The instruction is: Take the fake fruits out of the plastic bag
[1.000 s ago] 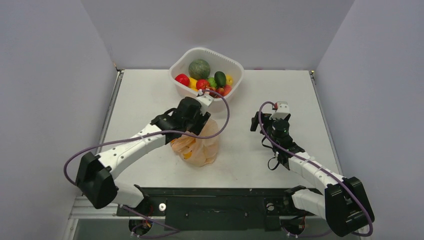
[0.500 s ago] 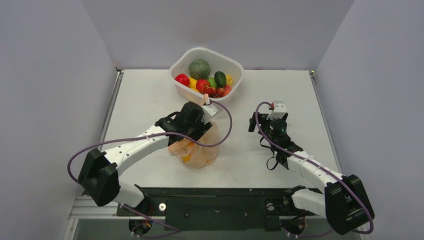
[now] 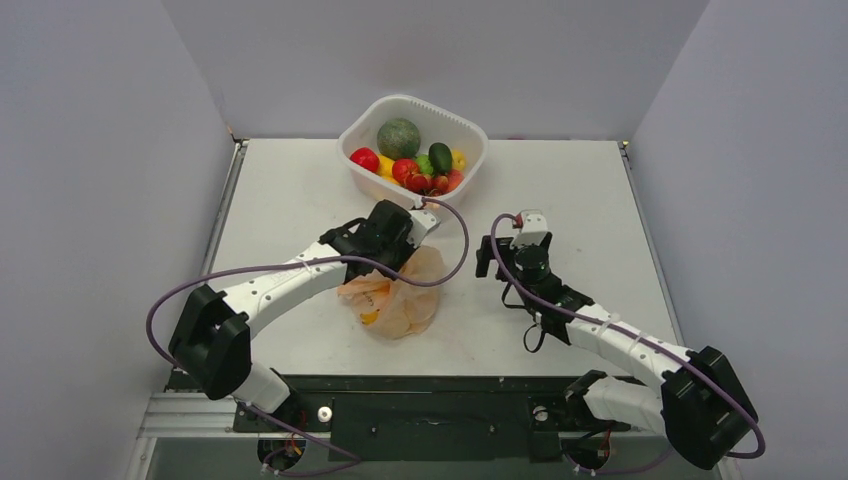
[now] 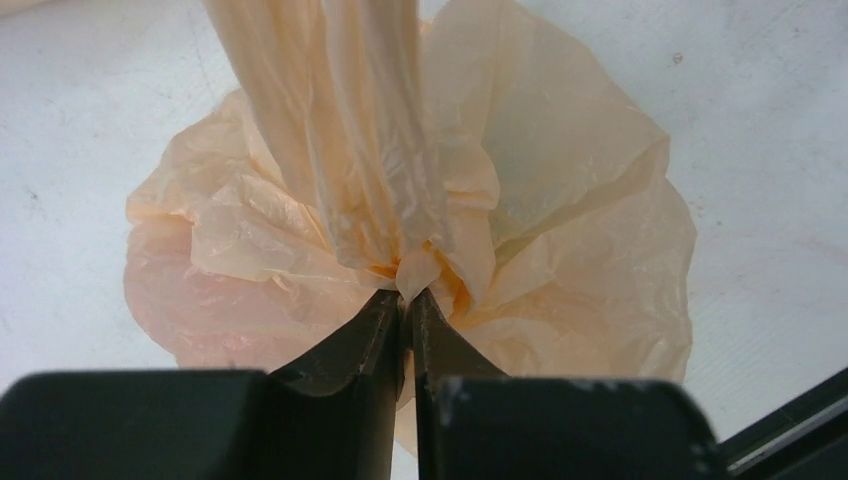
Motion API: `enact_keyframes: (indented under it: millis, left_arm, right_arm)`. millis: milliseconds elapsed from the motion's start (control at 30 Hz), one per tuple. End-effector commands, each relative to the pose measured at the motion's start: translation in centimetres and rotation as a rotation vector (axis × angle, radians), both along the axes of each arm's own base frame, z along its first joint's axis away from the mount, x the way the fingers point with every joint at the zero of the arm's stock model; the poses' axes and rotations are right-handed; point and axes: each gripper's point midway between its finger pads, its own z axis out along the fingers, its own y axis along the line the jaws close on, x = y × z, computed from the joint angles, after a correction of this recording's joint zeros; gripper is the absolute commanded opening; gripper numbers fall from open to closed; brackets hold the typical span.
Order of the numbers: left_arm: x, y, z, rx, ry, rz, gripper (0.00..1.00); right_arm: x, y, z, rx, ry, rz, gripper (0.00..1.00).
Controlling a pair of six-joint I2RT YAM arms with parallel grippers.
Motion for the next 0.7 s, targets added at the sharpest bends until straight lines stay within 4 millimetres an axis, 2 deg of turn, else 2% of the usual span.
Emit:
enact_keyframes:
  millis: [0,100,200,333,467,500,667]
  left_arm:
    - [-1.1,-1.8,2.7,-0.147,-0.024,-0.034,0.02]
    - [-1.4,-2.6,4.1,-0.215,-0.032,-0.052,0.0]
    - [-1.8,-3.3,4.6,-0.254,-0.017,-0.078,0.0]
    - [-2.2,-4.0,4.9,-0.285,0.008,-0.098,0.0]
    - [-2.3,-4.1,5.4,-0.31,-0.003,-0.099,0.0]
    - [-2.3,-4.2,5.8,-0.322,-0.012,-0.104,0.0]
    - [-2.7,-4.1,7.0,-0.361,-0.047,-0.124,0.0]
  right_arm:
    - [-0.2,2.1,5.6,0.25,-0.068,-0.043,0.98]
    - [-1.3,4.5,7.9,0.512,-0.058,-0.011,0.98]
    - [-1.9,6.9,10.0,0.701,-0.05,0.037,0.97]
    - [-2.7,9.8,11.3,0.862,-0.018,0.083,0.85]
    - [-3.5,12.7,10.6,0.894,0.015,0.125,0.78]
    - [-3.7,13.5,9.7,0.882,0.04,0.132,0.75]
    - [-3.9,15.5,8.2,0.908,0.073,0.161,0.63]
